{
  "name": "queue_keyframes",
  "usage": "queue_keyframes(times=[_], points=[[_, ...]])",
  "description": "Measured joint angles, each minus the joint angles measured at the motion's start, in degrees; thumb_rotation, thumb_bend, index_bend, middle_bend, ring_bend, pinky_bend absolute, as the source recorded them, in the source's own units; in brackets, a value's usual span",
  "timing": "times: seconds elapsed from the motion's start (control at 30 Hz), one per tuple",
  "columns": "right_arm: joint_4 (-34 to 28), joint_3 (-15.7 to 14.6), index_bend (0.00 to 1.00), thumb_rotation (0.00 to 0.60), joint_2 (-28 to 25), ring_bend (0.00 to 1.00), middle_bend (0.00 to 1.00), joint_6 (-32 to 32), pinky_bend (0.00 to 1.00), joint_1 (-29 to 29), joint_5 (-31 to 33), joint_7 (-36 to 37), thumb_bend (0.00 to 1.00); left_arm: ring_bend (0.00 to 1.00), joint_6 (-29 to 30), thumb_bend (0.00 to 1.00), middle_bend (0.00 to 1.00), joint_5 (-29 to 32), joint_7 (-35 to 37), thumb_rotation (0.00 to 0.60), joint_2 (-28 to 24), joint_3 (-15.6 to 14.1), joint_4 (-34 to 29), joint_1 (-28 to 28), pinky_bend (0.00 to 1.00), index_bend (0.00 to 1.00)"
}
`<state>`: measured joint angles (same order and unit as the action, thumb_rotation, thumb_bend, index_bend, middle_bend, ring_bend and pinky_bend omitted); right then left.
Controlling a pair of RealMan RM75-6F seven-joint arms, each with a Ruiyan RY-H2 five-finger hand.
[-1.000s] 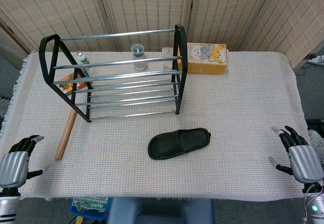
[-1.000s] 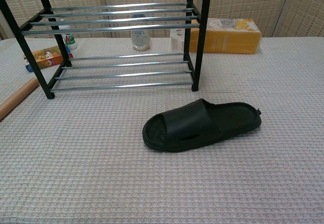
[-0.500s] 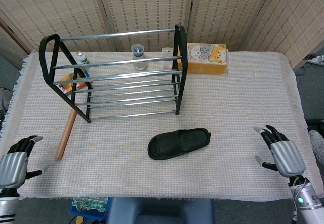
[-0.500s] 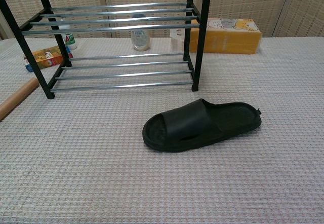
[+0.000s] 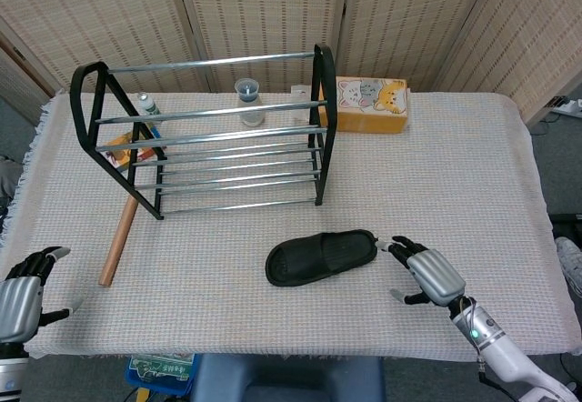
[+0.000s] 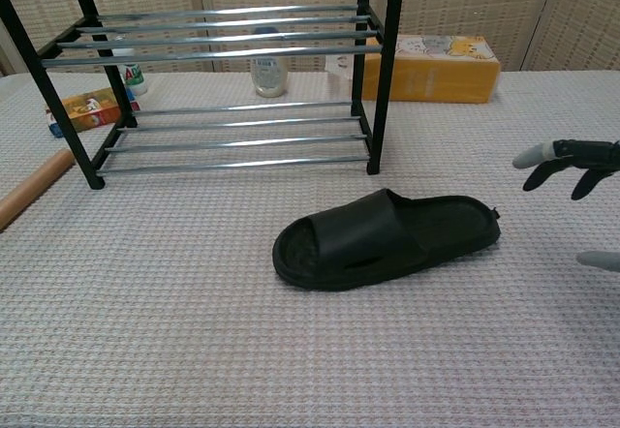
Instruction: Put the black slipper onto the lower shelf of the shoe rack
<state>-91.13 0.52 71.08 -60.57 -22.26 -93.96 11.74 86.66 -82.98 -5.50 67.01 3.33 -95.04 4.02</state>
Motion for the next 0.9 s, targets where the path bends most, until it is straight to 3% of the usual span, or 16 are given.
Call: queue_keyframes(times=[0.43,0.9], points=[[3.8,-0.2,0.1,0.6,9.4,0.14,0.2,8.8,0.25,-8.4,0.4,4.7,0.27,0.22,0.8,0.08,0.23,0.1,1.9,0.6,-0.1,-0.3,1.4,-1.1,0.31,0.25],[5.0,2.6,0.1,0.6,17.8,0.14,0.2,13.7,0.25,-17.1,0.9,4.3,0.27,0.22,1.3,0.08,0.23,0.5,2.9,0.6,-0.6,-0.4,2.2,-2.1,0.3,0.25]])
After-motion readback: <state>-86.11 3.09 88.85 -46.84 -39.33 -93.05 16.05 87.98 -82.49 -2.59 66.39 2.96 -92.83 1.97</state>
